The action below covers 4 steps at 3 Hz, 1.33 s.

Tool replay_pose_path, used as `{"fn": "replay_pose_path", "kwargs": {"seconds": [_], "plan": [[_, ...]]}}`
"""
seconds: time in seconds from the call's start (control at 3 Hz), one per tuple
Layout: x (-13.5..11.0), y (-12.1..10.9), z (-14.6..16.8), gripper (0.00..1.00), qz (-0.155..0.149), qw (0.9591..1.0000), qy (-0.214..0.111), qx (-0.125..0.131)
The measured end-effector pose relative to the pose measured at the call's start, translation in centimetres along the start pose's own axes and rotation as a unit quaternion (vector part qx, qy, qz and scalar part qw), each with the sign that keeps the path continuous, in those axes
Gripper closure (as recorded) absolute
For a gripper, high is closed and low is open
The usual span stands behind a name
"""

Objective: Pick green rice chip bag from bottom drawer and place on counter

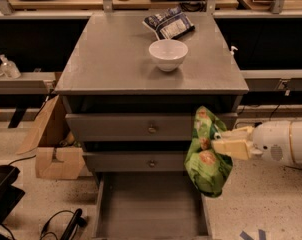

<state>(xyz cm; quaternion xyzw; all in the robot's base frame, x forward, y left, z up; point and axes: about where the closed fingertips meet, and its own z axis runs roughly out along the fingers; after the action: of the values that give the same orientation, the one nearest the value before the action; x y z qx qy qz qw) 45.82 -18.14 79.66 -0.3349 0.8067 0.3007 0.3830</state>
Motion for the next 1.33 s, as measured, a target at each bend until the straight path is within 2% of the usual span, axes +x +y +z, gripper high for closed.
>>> {"fn": "replay_pose_path", "kwargs": {"seconds": [0.33,0.67,1.0,1.33], "plan": [[-10.3,-0.9,-2.0,1.00,-0.001,0.9984,-0.025,0.051],[-15.4,-1.2,-2.2,1.00,0.001,0.9969,-0.027,0.074],[-15.6,-1.2,-2.2,1.00,-0.001,0.9969,-0.027,0.073],[-17.9,-1.6,-1.8,1.00,-0.020,0.9969,-0.024,0.073]]}}
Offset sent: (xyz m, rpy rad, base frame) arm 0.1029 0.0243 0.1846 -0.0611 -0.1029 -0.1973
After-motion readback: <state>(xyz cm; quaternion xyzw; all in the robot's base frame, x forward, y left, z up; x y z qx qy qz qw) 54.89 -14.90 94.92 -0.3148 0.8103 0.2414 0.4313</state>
